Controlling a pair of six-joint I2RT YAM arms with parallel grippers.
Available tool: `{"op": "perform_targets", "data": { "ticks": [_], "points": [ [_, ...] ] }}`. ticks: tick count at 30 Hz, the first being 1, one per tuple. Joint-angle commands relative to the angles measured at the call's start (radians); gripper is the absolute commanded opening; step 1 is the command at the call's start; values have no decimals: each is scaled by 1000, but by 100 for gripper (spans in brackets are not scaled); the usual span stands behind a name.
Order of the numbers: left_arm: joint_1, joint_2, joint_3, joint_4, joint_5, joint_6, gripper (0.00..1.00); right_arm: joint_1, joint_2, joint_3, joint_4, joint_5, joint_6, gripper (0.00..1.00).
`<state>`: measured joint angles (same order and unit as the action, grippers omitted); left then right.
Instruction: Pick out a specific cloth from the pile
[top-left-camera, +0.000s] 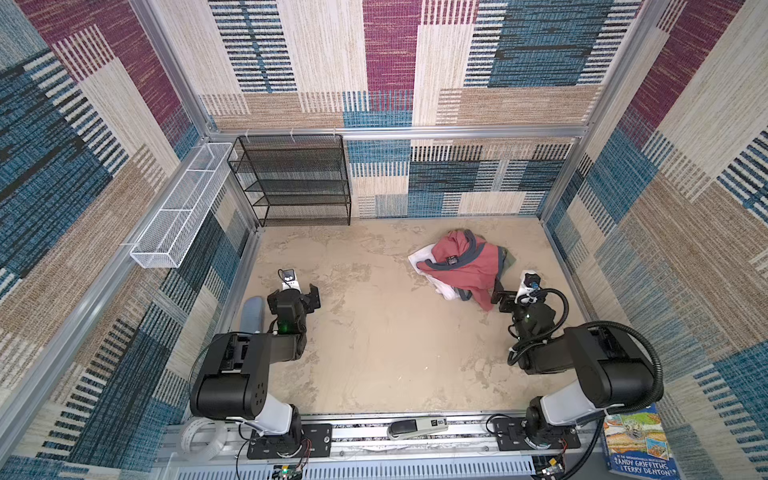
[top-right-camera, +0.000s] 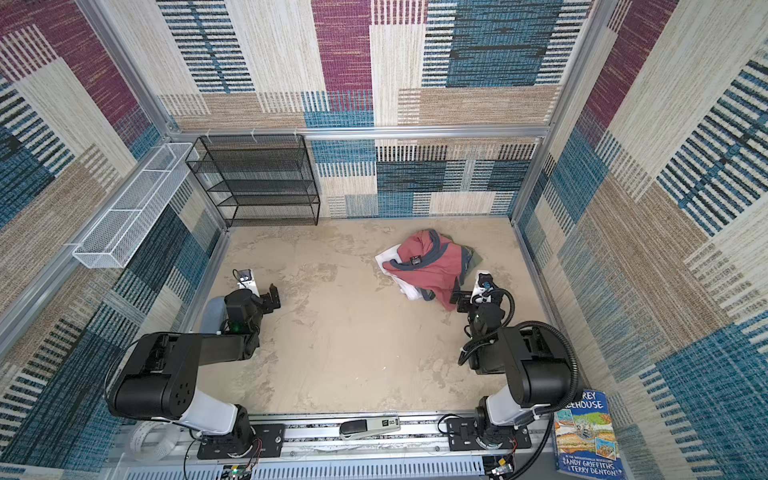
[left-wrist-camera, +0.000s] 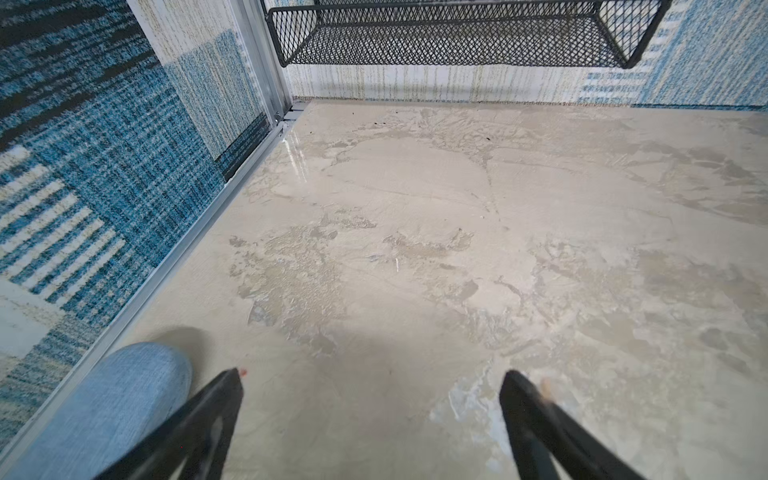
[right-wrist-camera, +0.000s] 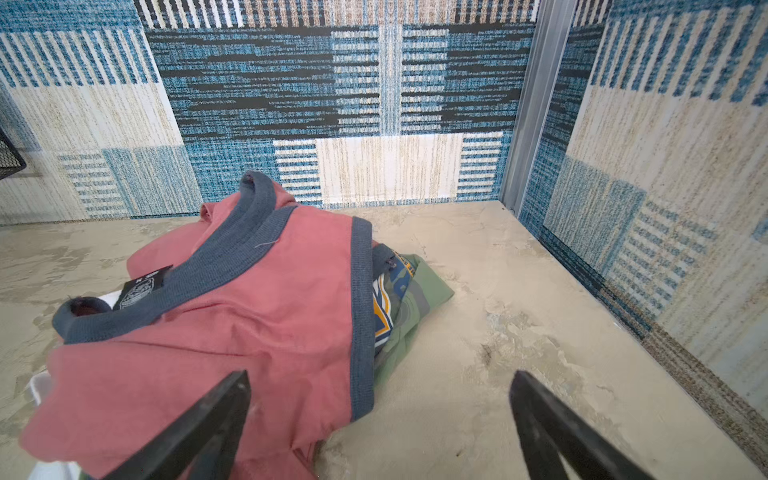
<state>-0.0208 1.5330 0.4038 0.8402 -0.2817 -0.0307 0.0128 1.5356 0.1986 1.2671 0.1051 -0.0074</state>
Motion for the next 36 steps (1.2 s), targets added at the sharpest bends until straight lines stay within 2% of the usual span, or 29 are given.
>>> {"op": "perform_targets", "data": {
  "ticks": [1,36],
  "points": [
    [1,-1,4,2,-4,-12,100,2,0,2,36,-4,4,100],
    [1,2,7,0,8,-8,100,0,0,2,34,-5,3,100]
  ]
}}
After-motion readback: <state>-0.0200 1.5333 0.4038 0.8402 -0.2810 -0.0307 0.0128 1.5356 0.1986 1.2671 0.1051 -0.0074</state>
